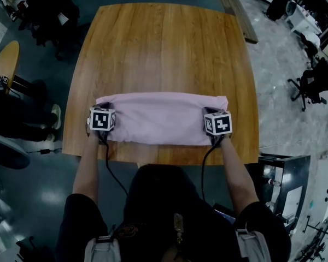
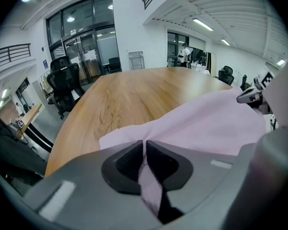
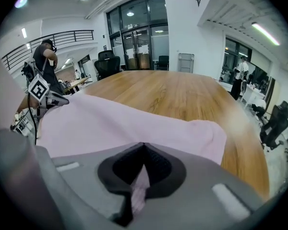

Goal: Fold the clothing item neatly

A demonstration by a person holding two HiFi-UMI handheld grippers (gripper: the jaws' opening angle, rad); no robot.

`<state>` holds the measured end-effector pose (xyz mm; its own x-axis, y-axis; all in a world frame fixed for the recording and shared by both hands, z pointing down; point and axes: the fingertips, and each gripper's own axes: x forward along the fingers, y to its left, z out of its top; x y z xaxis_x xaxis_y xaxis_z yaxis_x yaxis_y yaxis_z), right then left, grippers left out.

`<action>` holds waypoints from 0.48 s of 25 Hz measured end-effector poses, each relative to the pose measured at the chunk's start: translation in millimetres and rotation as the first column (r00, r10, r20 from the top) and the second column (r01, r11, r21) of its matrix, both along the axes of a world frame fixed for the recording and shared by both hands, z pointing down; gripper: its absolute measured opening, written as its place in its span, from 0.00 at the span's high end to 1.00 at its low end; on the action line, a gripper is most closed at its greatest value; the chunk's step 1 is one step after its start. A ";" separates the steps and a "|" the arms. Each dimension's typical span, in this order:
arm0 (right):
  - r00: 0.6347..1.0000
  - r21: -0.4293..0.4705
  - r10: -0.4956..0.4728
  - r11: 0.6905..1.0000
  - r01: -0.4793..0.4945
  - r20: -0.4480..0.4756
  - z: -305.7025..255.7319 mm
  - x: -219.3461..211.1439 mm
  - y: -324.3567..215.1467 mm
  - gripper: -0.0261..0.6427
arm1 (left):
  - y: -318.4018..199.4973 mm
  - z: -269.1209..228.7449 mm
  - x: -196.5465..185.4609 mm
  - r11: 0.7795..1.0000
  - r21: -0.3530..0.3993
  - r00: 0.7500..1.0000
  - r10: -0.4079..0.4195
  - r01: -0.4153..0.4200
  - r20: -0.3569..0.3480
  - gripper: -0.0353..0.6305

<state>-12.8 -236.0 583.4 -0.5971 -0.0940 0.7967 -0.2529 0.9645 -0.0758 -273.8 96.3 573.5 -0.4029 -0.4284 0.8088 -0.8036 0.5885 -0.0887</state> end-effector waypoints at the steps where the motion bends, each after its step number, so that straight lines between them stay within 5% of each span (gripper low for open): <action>1: 1.000 0.004 -0.003 1.000 0.003 0.001 -0.5 1.7 1.7 0.96 | 1.7 -3.1 2.6 1.000 0.009 1.000 0.001 -0.001 0.009 0.90; 6: 0.999 0.032 0.016 0.999 -0.018 0.042 -13.6 -0.2 4.7 0.96 | 0.3 -26.6 9.7 0.996 0.077 0.992 0.028 -0.038 0.120 0.88; 12: 0.989 0.092 0.026 0.995 -0.040 0.146 -73.1 3.5 35.1 0.96 | 0.7 -86.5 23.9 0.972 0.219 0.984 0.050 -0.087 0.172 0.82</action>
<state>-9.2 -200.9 510.3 -0.7008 -0.1867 0.6885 -0.2780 0.9603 -0.0225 -249.9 97.0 487.0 -0.4852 -0.6228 0.6138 -0.8282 0.5524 -0.0941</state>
